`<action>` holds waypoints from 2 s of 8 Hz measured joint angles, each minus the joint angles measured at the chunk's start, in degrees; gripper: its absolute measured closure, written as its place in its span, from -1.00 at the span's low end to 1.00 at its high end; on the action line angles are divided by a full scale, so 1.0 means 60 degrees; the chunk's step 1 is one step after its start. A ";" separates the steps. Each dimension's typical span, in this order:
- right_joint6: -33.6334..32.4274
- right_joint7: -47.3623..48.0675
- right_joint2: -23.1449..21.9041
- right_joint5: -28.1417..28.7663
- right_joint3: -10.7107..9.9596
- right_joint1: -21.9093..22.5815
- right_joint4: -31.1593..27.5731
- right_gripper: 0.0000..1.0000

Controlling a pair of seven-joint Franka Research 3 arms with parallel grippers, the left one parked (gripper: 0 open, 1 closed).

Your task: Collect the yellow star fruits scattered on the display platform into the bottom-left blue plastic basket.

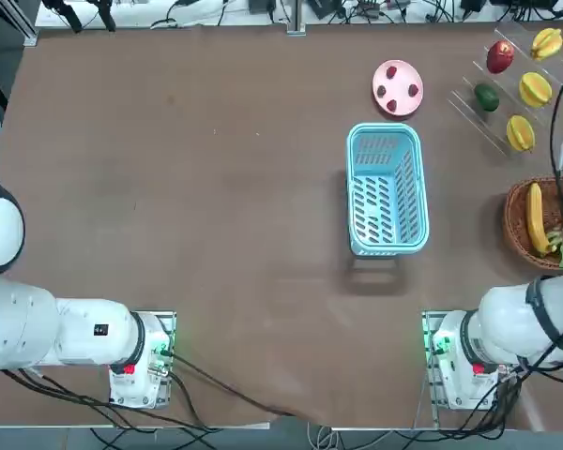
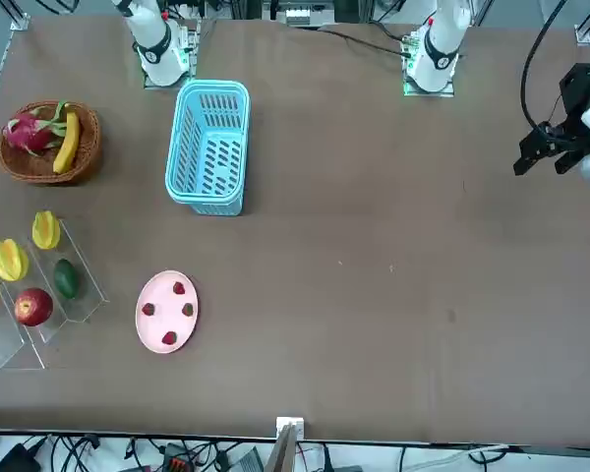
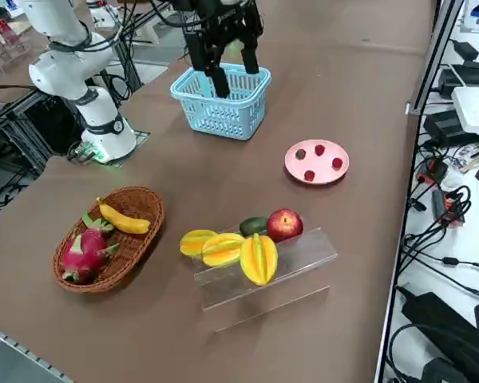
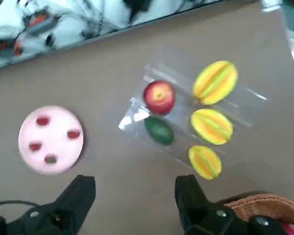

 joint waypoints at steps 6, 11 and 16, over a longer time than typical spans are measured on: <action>0.0771 0.2735 0.2930 -0.0523 -0.1215 -0.0302 0.2345 -0.85; 0.1708 0.4939 0.3981 -0.0647 -0.1408 -0.0352 0.2496 -0.50; 0.1912 0.5170 0.4512 -0.0656 -0.1494 -0.0466 0.2507 -0.31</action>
